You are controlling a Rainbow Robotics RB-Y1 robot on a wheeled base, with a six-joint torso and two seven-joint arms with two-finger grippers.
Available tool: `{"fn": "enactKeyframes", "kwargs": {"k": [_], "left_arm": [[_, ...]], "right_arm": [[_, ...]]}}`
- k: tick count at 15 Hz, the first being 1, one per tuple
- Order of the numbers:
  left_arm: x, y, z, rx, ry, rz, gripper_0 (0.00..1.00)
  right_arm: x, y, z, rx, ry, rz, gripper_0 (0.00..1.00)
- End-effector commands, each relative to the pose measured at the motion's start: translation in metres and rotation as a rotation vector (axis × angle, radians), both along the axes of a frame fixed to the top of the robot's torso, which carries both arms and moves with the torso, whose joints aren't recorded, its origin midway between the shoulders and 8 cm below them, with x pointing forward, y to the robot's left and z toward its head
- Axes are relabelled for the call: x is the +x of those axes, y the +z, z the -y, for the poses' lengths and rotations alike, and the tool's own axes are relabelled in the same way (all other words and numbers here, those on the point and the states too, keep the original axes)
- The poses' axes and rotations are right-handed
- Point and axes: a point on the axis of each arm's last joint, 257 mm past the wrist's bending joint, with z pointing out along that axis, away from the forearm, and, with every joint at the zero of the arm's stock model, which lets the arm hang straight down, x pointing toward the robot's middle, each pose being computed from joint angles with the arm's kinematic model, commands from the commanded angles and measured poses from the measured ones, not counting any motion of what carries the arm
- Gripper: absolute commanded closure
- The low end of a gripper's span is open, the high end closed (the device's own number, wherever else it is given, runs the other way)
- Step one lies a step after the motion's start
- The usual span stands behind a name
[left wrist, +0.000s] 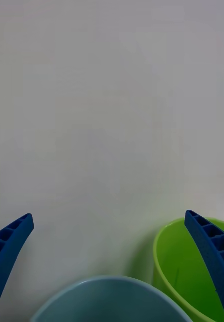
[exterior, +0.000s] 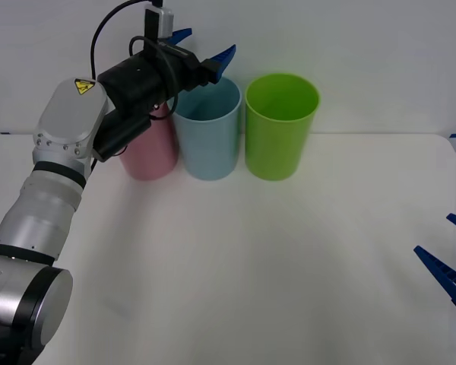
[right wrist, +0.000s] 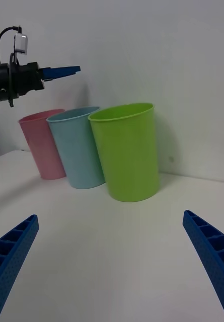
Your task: Grasp the object on the table and drop it into the matching bin: aluminum can to the light blue bin, PET bottle to the pink bin.
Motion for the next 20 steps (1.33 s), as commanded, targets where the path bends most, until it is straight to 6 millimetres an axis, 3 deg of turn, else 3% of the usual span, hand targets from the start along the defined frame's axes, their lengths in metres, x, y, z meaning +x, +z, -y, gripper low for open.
{"fn": "enactKeyframes", "kwargs": {"k": [1,7,11,20], "left_arm": [[-0.003,-0.004,-0.002,-0.024,-0.012,-0.013,0.00],[-0.017,-0.010,-0.026,-0.103,-0.040,-0.024,0.00],[-0.040,-0.017,-0.050,-0.155,-0.043,-0.013,0.00],[-0.101,-0.047,-0.130,-0.159,-0.008,0.000,0.00]], "right_arm": [[0.000,0.000,0.000,0.000,0.000,0.000,0.00],[0.000,0.000,0.000,0.000,0.000,0.000,0.00],[0.000,0.000,0.000,0.000,0.000,0.000,0.00],[0.000,0.000,0.000,0.000,0.000,0.000,0.00]]}}
